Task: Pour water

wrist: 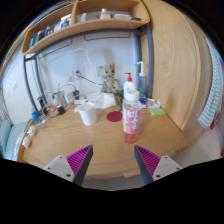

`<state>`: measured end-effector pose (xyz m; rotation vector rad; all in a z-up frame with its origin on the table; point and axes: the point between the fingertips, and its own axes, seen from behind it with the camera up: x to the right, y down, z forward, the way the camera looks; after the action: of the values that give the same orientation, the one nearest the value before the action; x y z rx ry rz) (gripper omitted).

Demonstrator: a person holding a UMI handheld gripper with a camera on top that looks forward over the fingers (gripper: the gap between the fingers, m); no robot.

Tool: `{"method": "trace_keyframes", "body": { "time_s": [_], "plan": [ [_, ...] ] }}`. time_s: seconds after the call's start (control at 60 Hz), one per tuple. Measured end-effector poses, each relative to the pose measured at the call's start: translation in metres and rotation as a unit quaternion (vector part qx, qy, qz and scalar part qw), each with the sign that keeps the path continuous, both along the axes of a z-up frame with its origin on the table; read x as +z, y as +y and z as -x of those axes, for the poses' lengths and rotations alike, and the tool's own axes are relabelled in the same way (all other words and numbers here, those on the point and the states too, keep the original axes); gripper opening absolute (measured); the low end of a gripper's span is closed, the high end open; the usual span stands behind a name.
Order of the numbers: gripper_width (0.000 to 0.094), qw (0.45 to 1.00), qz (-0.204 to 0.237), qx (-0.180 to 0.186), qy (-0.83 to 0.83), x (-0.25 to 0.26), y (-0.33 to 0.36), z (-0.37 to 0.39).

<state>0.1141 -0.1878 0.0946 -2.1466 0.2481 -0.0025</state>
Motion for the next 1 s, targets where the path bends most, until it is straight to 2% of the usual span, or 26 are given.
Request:
{"method": "trace_keyframes", "body": {
  "time_s": [0.1,0.233,0.383,0.45,0.55,0.6,0.633,0.667,0.833,0.9,1.0],
  "plan": [
    [0.0852,0.999,-0.002,-0.028,-0.019,-0.009,0.011,-0.033],
    [0.0855,0.998,-0.042,-0.018,-0.054,-0.012,0.050,-0.064],
    [0.0860,0.992,-0.101,-0.030,-0.070,-0.003,0.095,-0.086],
    [0.0839,0.989,-0.119,-0.021,-0.085,0.000,0.112,-0.092],
    [0.0733,0.986,-0.137,-0.006,-0.093,-0.005,0.133,-0.092],
    [0.0682,0.989,-0.127,0.005,-0.082,-0.013,0.138,-0.087],
    [0.0594,0.989,-0.124,0.006,-0.075,-0.016,0.140,-0.086],
    [0.0442,0.989,-0.129,0.003,-0.078,-0.015,0.142,-0.089],
    [0.0361,0.986,-0.131,0.008,-0.103,-0.016,0.144,-0.090],
    [0.0327,0.985,-0.120,0.012,-0.123,-0.017,0.147,-0.091],
    [0.0326,0.984,-0.089,0.025,-0.155,-0.016,0.153,-0.089]
  ]
}}
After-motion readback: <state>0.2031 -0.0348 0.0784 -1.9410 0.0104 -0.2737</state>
